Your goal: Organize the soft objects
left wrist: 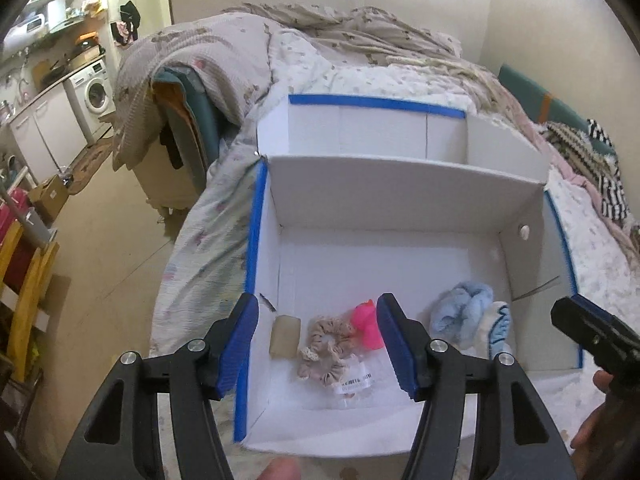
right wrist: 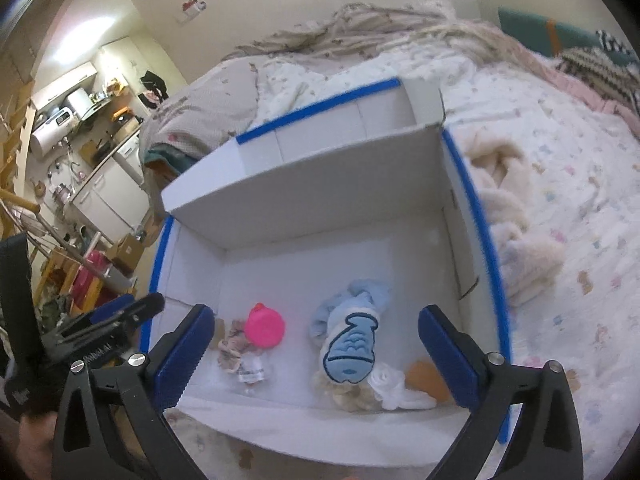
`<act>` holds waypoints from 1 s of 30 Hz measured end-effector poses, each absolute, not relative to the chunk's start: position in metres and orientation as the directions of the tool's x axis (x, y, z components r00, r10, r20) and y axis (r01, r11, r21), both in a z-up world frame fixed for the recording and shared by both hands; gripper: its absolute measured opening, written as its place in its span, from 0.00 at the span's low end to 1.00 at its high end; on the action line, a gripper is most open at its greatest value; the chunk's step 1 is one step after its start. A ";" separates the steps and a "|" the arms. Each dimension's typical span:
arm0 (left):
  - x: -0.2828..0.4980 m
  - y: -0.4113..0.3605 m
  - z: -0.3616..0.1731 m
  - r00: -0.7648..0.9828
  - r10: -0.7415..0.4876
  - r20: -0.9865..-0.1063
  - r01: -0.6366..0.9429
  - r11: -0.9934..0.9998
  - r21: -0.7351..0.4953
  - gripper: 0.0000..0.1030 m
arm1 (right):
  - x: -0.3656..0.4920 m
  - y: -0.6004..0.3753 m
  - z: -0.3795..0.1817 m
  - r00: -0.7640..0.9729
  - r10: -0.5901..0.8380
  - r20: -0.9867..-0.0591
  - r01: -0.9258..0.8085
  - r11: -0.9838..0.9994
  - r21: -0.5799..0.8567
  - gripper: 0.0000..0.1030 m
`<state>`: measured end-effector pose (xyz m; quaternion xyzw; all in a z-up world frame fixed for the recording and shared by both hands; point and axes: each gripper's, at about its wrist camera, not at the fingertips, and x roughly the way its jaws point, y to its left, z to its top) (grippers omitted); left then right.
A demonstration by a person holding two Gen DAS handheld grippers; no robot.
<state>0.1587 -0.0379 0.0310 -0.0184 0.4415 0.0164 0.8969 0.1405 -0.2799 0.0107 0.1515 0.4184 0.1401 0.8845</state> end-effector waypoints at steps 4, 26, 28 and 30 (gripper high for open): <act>0.142 -0.034 0.049 0.621 0.010 -0.784 -0.049 0.998 -0.026 0.58 | 0.123 -0.276 0.027 0.621 0.373 -0.689 -0.142 0.919 0.369 1.00; 0.070 -0.026 0.032 0.632 -0.011 -0.775 -0.030 0.999 -0.038 0.73 | 0.057 -0.278 0.007 0.582 0.391 -0.713 -0.116 0.908 0.403 1.00; 0.071 -0.023 0.028 0.634 0.013 -0.773 -0.053 0.998 -0.026 0.74 | 0.058 -0.272 0.005 0.588 0.369 -0.720 -0.124 0.920 0.371 1.00; 0.074 -0.020 0.029 0.638 0.003 -0.770 -0.060 0.997 -0.046 0.80 | 0.059 -0.265 0.003 0.593 0.347 -0.727 -0.134 0.932 0.335 1.00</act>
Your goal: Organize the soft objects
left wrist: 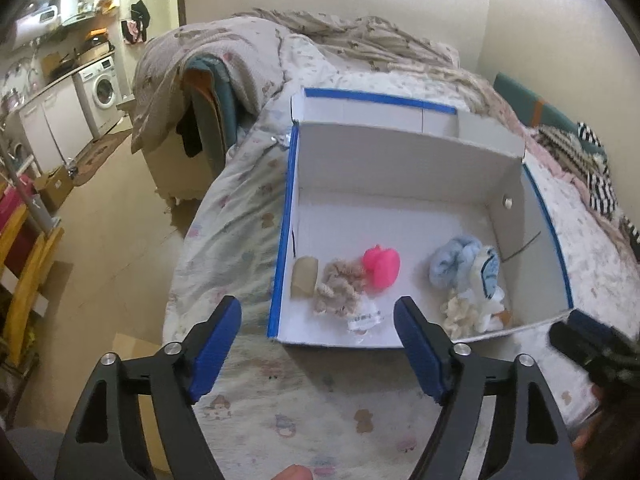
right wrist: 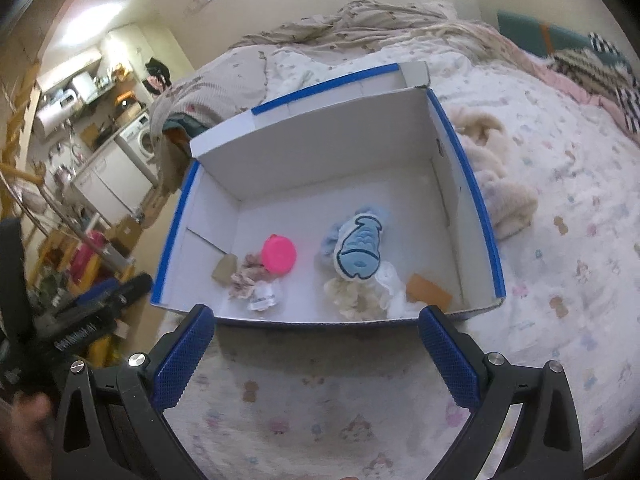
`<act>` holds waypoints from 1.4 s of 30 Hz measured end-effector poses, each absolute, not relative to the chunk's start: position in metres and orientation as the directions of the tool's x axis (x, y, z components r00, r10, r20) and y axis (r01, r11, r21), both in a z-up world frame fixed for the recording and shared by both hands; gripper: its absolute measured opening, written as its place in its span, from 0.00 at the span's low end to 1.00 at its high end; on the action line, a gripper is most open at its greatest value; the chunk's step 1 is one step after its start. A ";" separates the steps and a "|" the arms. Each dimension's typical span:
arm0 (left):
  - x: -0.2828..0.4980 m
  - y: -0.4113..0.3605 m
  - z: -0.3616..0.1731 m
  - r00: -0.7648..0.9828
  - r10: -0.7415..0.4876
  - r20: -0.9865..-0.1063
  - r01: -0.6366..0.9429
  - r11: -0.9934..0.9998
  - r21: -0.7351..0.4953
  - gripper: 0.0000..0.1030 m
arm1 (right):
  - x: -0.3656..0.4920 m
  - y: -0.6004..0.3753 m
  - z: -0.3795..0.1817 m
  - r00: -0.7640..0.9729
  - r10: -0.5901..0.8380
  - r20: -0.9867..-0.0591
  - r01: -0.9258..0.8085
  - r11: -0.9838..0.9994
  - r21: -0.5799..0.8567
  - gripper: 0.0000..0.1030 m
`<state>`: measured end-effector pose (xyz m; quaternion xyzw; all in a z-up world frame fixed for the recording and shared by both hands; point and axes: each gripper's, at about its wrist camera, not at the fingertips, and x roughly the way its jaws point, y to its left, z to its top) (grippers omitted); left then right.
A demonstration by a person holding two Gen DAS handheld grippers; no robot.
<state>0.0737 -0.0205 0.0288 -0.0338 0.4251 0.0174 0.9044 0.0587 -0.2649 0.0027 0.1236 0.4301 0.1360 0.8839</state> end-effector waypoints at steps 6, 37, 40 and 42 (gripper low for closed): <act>0.071 -0.017 0.035 0.682 0.018 -0.731 -0.071 0.997 -0.041 0.92 | 0.059 -0.256 0.003 0.628 0.306 -0.715 -0.142 0.949 0.281 1.00; 0.055 -0.022 0.035 0.710 0.044 -0.703 -0.047 0.999 0.016 0.92 | 0.050 -0.255 0.020 0.748 0.211 -0.629 -0.132 0.976 0.171 1.00; 0.057 -0.022 0.034 0.709 0.043 -0.704 -0.047 0.999 0.014 0.92 | 0.051 -0.254 0.019 0.750 0.210 -0.628 -0.129 0.976 0.173 1.00; 0.057 -0.023 0.034 0.708 0.043 -0.705 -0.046 0.999 0.015 0.92 | 0.051 -0.254 0.020 0.751 0.209 -0.626 -0.129 0.977 0.172 1.00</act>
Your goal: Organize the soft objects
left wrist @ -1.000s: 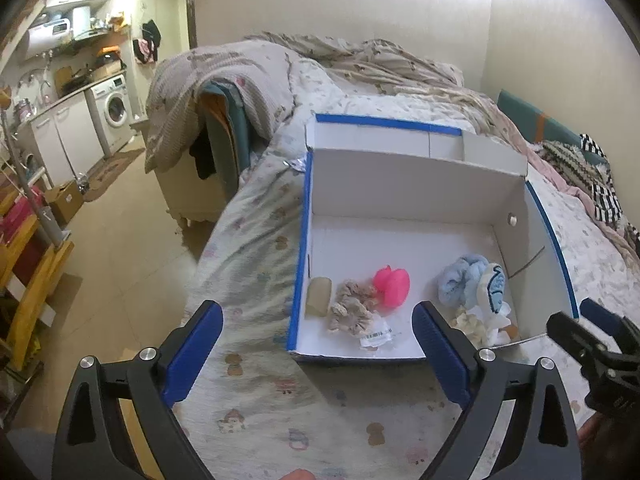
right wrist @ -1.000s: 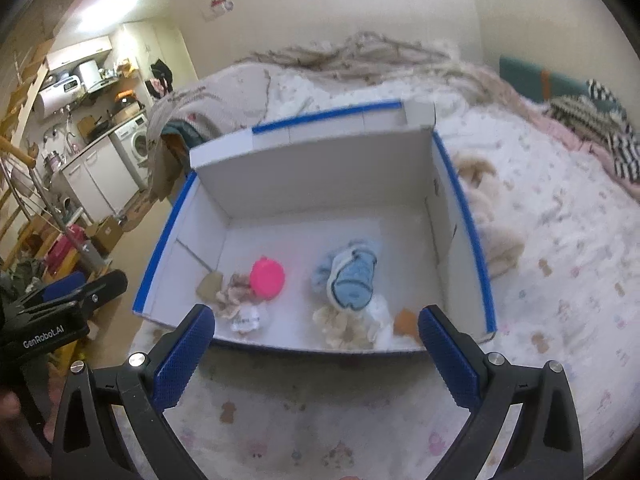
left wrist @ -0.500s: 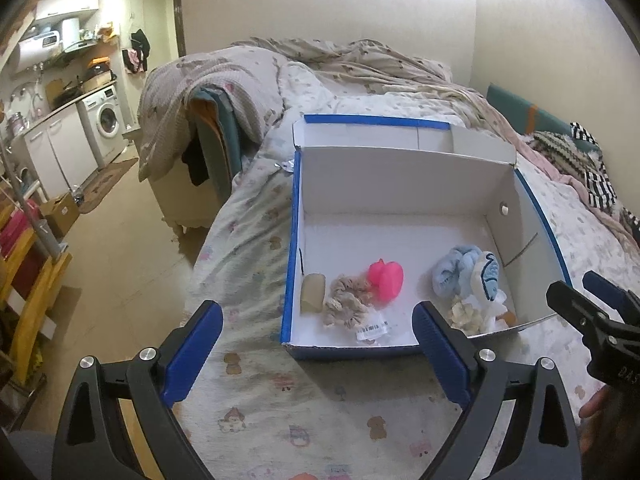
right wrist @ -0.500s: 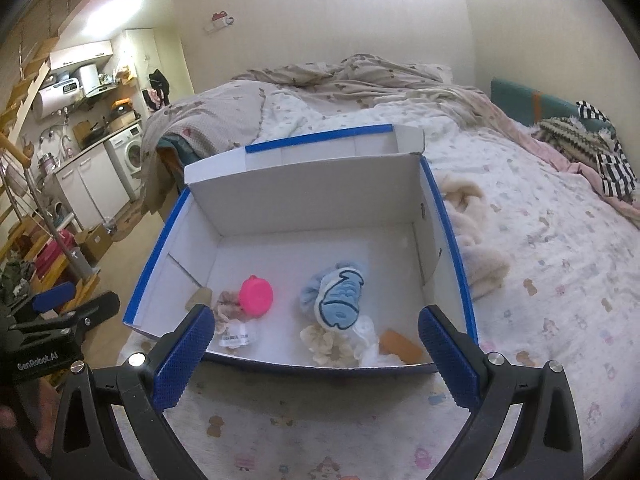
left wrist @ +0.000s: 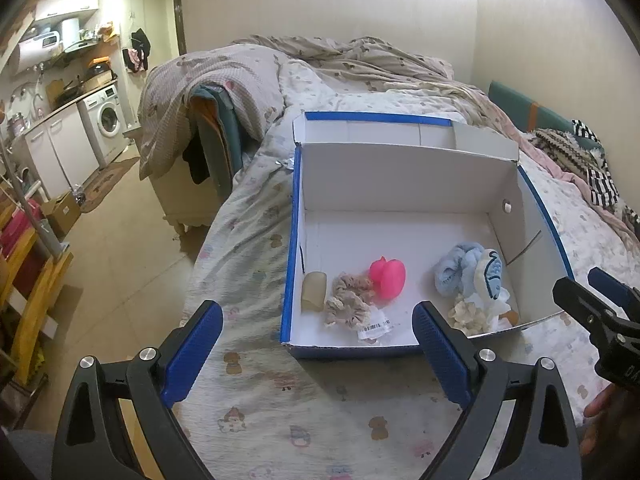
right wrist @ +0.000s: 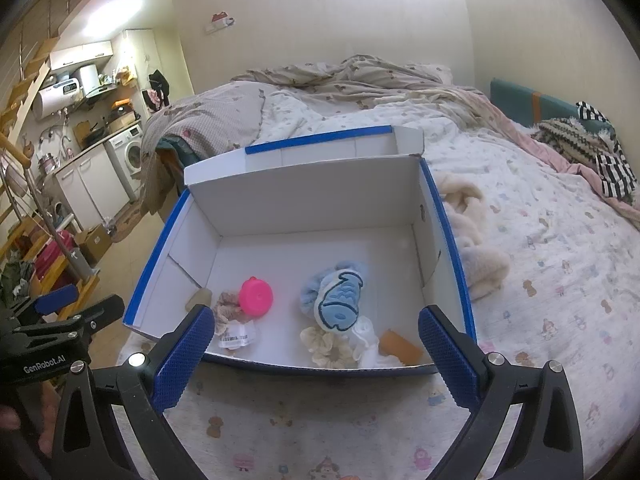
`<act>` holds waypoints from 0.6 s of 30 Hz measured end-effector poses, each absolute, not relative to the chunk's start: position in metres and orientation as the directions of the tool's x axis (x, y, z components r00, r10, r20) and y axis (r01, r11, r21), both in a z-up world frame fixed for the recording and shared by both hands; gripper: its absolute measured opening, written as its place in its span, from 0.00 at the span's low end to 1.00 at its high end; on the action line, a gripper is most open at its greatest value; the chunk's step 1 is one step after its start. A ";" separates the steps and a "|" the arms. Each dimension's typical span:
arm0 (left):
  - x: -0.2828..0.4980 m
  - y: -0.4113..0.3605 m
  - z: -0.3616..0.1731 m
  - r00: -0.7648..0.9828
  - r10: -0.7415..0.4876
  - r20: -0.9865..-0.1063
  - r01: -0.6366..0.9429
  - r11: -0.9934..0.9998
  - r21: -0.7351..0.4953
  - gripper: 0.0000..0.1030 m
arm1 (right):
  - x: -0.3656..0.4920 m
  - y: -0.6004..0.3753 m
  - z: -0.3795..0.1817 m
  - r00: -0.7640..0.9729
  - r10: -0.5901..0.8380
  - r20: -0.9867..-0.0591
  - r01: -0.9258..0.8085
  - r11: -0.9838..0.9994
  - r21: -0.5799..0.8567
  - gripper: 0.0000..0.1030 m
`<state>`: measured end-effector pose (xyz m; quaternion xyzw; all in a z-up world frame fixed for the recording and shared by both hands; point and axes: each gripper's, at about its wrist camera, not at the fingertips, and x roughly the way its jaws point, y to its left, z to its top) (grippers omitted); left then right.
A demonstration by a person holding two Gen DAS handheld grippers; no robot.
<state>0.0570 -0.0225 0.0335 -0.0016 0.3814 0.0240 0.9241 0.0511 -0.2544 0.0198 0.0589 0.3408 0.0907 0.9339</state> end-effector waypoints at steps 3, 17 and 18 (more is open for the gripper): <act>0.057 -0.023 0.033 0.710 0.041 -0.703 -0.042 0.999 0.016 0.92 | 0.051 -0.254 0.021 0.753 0.209 -0.624 -0.129 0.977 0.171 1.00; 0.056 -0.025 0.032 0.712 0.045 -0.701 -0.046 0.999 0.018 0.92 | 0.051 -0.254 0.021 0.754 0.207 -0.623 -0.130 0.977 0.167 1.00; 0.056 -0.024 0.032 0.712 0.045 -0.700 -0.045 0.999 0.018 0.92 | 0.051 -0.254 0.021 0.755 0.206 -0.623 -0.130 0.977 0.167 1.00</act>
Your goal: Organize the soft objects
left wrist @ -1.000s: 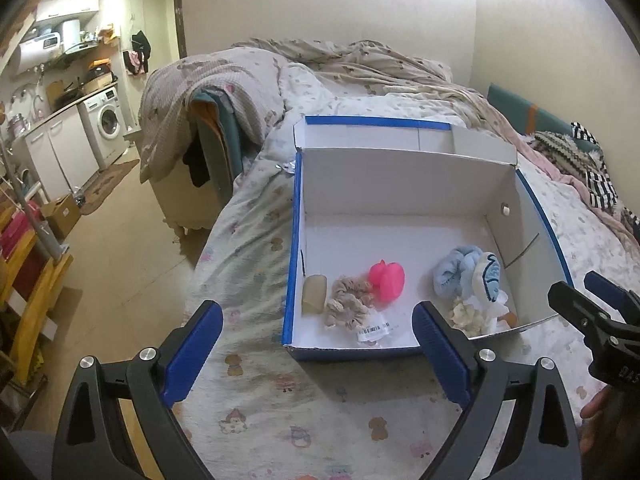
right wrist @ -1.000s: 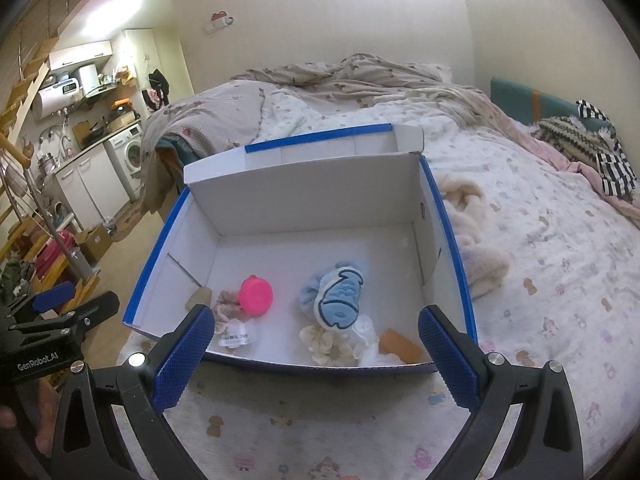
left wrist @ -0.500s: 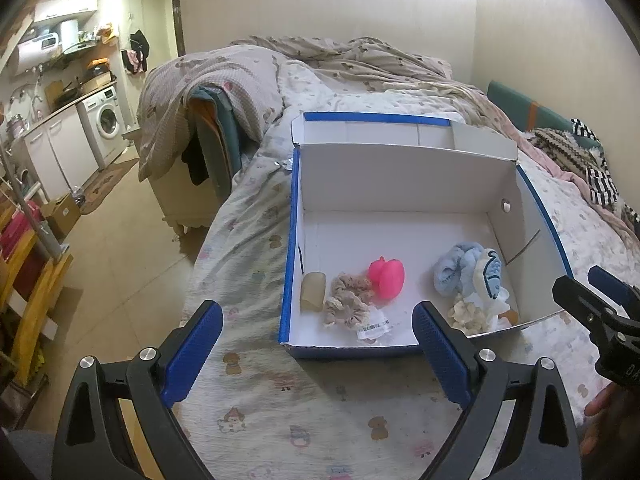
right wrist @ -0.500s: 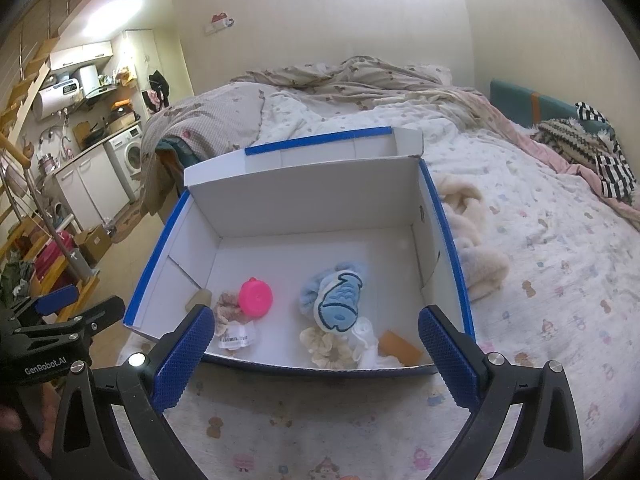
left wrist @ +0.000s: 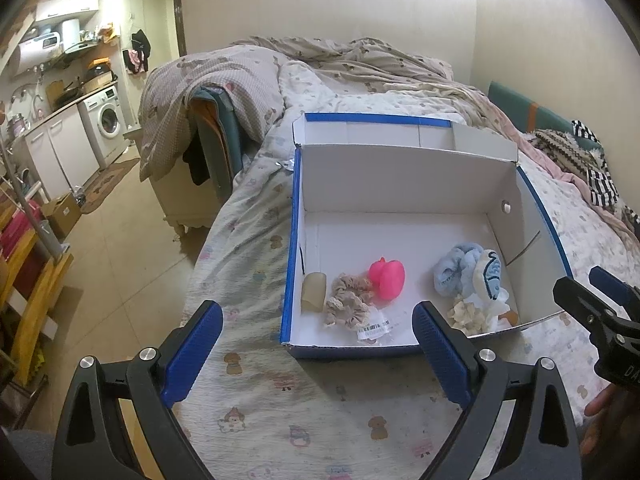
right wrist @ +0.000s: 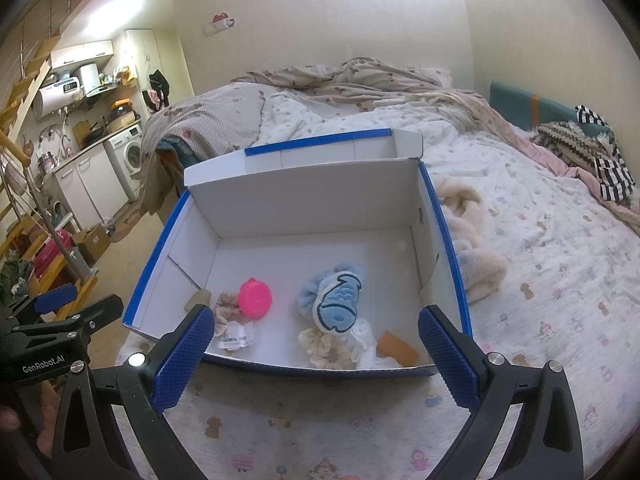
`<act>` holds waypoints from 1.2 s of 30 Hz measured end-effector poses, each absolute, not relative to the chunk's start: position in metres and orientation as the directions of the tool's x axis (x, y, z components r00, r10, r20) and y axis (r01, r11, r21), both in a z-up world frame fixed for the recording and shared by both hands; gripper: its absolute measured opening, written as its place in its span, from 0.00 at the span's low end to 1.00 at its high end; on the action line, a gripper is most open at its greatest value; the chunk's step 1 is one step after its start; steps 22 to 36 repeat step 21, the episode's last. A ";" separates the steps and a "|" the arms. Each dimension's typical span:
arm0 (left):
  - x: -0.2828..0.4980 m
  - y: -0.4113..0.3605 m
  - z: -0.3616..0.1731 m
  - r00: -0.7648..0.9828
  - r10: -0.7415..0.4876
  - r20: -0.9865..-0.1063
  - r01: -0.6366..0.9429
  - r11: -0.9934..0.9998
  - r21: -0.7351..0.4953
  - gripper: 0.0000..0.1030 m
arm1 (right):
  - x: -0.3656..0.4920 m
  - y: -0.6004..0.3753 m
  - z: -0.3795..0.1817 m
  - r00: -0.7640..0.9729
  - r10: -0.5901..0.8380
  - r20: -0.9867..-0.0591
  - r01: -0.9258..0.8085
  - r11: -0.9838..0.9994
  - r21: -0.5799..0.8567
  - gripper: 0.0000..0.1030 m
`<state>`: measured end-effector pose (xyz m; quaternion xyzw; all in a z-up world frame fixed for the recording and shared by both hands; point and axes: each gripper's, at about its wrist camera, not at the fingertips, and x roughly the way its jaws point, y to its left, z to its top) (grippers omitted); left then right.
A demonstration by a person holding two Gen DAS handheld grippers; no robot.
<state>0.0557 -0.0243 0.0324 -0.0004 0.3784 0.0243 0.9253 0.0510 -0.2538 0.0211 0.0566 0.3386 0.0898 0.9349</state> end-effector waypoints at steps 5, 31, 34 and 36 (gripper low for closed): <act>0.055 -0.025 0.032 0.711 0.044 -0.702 -0.045 0.999 0.017 0.92 | 0.051 -0.255 0.021 0.755 0.206 -0.623 -0.131 0.978 0.164 1.00; 0.054 -0.025 0.033 0.719 0.037 -0.694 -0.041 0.999 0.011 0.92 | 0.051 -0.255 0.022 0.754 0.205 -0.624 -0.130 0.978 0.164 1.00; 0.054 -0.025 0.033 0.719 0.037 -0.694 -0.041 0.999 0.011 0.92 | 0.051 -0.255 0.022 0.754 0.205 -0.624 -0.130 0.978 0.164 1.00; 0.054 -0.025 0.033 0.719 0.037 -0.694 -0.041 0.999 0.011 0.92 | 0.051 -0.255 0.022 0.754 0.205 -0.624 -0.130 0.978 0.164 1.00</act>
